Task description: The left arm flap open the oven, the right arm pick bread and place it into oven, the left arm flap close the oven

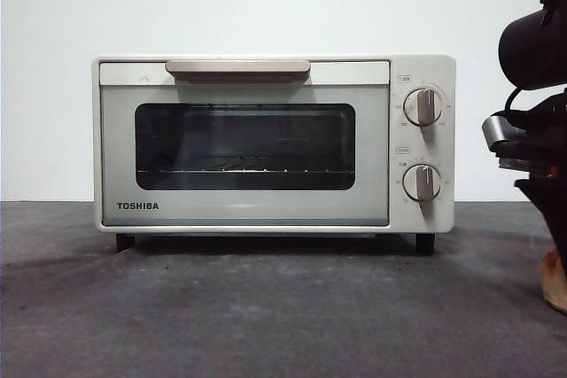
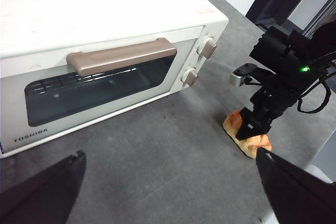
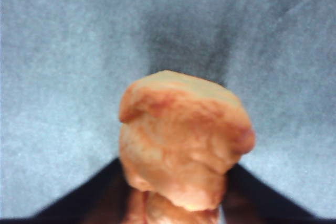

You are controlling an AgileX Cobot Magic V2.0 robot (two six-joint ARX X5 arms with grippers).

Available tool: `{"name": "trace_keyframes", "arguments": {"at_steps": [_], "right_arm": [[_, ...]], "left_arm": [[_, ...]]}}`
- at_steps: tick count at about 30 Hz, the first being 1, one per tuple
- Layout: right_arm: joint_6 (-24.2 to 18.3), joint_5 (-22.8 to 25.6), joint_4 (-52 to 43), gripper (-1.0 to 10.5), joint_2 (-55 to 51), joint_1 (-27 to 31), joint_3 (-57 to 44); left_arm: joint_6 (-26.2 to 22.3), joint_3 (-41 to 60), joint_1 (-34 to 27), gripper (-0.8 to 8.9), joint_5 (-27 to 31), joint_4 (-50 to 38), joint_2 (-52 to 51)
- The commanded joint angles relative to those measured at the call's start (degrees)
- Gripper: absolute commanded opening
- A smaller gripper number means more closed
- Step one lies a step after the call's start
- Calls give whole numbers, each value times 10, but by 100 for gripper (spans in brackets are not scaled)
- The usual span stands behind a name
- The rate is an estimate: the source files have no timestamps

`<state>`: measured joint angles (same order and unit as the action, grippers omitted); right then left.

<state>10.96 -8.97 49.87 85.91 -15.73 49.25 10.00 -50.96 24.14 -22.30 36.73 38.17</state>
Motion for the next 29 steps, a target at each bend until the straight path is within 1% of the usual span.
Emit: {"name": "trace_keyframes", "arguments": {"at_steps": [1,2,7,12,15,17,20,23,26,29], "right_arm": [[2,-7,-1,136,-1,-3,3],[2,-15,0,136,-9,-3,3],[3,-72,13,136,-85,-3,3],[-7,-116,31,136,-199,-3,3],[-14,-157,33,136,-272,-3,3],[-14,-183,33,136,-323,-3,3],[-13,-212,33,136,-385,-3,3],[-11,-235,33,136,-437,-3,3],[-9,-243,33,136,-485,-3,3],[0,-243,33,136,-546,-3,3]], "left_arm": [[-3,-10,3,522,1,0,2],[-3,-10,3,518,3,1,3],[-3,-10,3,436,13,17,12],[-3,-11,3,434,13,25,35],[-3,-11,3,421,12,28,55],[-3,-11,3,339,8,28,70],[-3,-12,3,178,-5,27,96],[-5,-20,3,74,-10,27,126],[-8,-40,3,22,-18,27,164],[-30,-89,3,15,-18,28,233]]}}
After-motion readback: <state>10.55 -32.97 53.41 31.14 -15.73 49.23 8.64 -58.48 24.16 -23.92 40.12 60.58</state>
